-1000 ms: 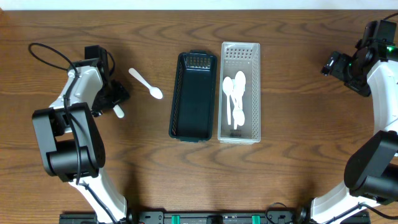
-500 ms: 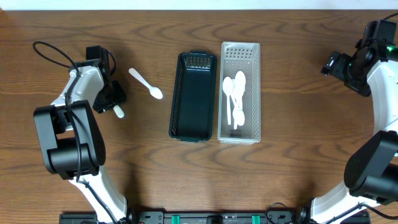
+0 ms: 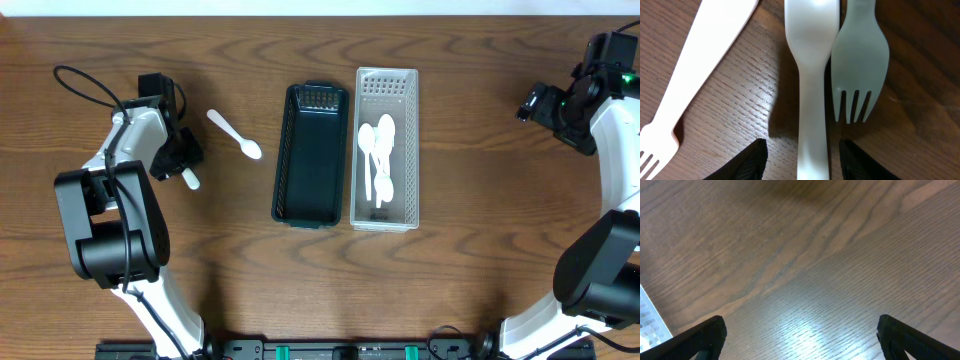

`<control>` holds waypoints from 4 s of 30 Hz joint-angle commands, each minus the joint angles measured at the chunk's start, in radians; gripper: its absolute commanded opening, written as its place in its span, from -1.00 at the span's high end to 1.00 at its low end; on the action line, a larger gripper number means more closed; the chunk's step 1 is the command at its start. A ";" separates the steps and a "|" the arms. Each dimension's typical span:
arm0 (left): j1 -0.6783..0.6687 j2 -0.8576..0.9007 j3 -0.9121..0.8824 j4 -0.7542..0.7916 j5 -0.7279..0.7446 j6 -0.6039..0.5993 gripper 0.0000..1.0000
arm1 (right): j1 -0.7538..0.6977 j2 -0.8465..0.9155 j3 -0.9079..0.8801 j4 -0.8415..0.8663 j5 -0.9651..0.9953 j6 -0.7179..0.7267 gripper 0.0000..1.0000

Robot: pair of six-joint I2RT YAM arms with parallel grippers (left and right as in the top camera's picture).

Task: Pack container
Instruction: 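Lower the left gripper onto the white fork and grasp it, then carry the white fork into the black tray and release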

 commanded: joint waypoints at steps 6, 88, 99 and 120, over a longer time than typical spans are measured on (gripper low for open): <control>0.003 0.013 -0.014 0.023 -0.019 0.017 0.16 | 0.001 0.001 -0.005 0.002 0.000 0.011 -0.98; -0.572 -0.477 0.001 -0.193 0.051 0.297 0.88 | -0.001 0.001 -0.005 -0.006 0.000 0.018 -0.98; -0.658 -0.270 -0.001 -0.083 0.085 0.246 0.70 | 0.002 0.001 -0.005 -0.011 -0.008 0.018 -0.99; -0.557 -0.491 0.047 -0.052 -0.069 0.095 -0.18 | 0.002 0.001 -0.005 -0.024 -0.008 0.018 -0.98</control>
